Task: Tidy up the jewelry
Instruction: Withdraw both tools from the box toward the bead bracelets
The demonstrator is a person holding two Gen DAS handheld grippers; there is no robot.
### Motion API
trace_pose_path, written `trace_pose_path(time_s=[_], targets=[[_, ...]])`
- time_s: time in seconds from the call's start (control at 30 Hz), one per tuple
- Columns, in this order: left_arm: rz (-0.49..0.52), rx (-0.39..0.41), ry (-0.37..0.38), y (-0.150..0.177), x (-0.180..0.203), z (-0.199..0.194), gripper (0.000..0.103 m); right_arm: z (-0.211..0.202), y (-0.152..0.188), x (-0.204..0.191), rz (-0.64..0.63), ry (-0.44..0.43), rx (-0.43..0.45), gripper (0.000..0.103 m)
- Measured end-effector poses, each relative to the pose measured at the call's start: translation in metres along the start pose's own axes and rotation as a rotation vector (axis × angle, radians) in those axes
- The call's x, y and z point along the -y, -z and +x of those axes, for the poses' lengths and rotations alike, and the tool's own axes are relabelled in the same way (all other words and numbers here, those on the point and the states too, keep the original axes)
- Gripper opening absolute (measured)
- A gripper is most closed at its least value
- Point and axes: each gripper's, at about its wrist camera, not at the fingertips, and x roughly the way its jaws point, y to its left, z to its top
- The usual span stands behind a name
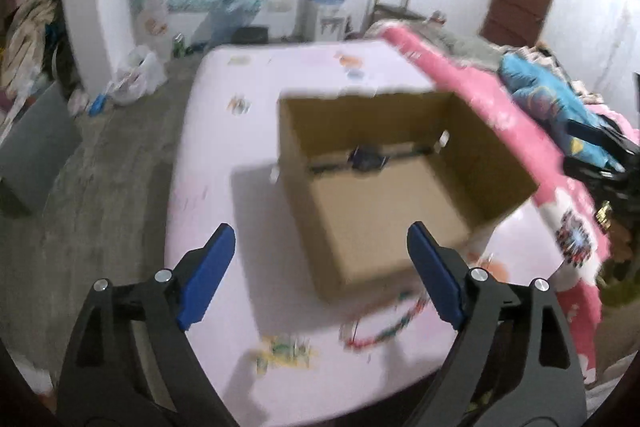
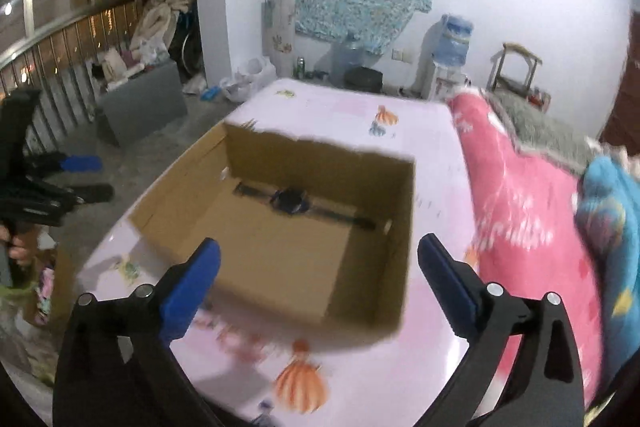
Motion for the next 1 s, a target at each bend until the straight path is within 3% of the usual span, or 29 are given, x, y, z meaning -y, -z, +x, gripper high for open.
trace_pose_path(time_s=[0.1, 0.27, 0.43, 0.5, 0.6, 0.8, 1.0], targets=[[-0.036, -0.069, -0.024, 0.040, -0.002, 0.014, 0.084, 0.000, 0.039, -0.009, 0.060, -0.011, -0.056, 0.096], [-0.103, -0.173, -0.087, 0.095, -0.007, 0.042, 0.084, 0.018, 0.107, -0.023, 0.151, 0.078, -0.200, 0.096], [-0.082, -0.197, -0.181, 0.114, -0.008, 0.060, 0.084, 0.029, 0.139, -0.037, 0.164, 0.244, -0.285, 0.096], [-0.084, -0.190, -0.188, 0.115, -0.010, 0.065, 0.084, 0.030, 0.139, -0.042, 0.163, 0.246, -0.305, 0.096], [-0.111, -0.198, -0.192, 0.117, -0.015, 0.075, 0.084, 0.030, 0.133, -0.047, 0.140, 0.257, -0.286, 0.096], [-0.078, -0.185, -0.216, 0.120, -0.011, 0.079, 0.090, 0.022, 0.121, -0.054, 0.107, 0.243, -0.158, 0.096], [-0.076, -0.179, -0.211, 0.122, -0.010, 0.081, 0.095, 0.023, 0.110, -0.065, 0.058, 0.256, -0.105, 0.096]])
